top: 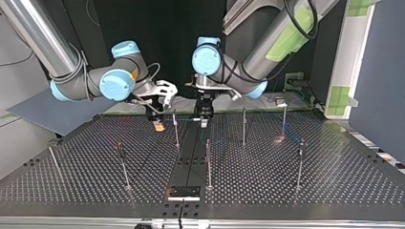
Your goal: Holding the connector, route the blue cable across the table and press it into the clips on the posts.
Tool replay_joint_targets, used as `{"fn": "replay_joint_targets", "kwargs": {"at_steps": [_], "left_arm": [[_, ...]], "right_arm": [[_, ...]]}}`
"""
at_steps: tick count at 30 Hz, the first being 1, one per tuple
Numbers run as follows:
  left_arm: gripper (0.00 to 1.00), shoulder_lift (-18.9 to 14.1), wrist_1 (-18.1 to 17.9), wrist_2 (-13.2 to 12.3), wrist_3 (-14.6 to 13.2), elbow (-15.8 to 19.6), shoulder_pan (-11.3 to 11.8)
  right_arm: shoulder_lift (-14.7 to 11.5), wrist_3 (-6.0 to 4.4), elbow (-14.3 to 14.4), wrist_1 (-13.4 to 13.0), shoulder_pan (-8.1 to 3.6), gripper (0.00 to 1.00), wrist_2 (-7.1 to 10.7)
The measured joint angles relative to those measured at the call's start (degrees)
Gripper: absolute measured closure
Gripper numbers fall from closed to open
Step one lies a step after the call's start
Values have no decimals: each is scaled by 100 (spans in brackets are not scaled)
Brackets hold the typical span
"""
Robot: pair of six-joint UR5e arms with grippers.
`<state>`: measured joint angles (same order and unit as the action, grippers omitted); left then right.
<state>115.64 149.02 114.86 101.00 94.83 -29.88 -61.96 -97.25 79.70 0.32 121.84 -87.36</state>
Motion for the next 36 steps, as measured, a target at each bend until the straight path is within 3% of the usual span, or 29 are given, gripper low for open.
{"fn": "replay_joint_targets", "kwargs": {"at_steps": [7, 15, 22, 28, 36], "left_arm": [[100, 52, -49, -155, -27, 416, -44], [100, 380, -277, -448, -78, 823, -149], [100, 603, -515, -609, -38, 1218, -182], [100, 618, -512, -627, -8, 1159, -181], [100, 620, -495, -732, 6, 905, -185]], "right_arm": [[-18, 69, 262, -18, -8, 100, -33], [-21, 154, 617, -73, -3, 100, -88], [-21, 124, 829, -229, -26, 100, -133], [-20, 74, 883, -324, -100, 100, -228], [-10, 90, 911, -357, -212, 100, -341]]}}
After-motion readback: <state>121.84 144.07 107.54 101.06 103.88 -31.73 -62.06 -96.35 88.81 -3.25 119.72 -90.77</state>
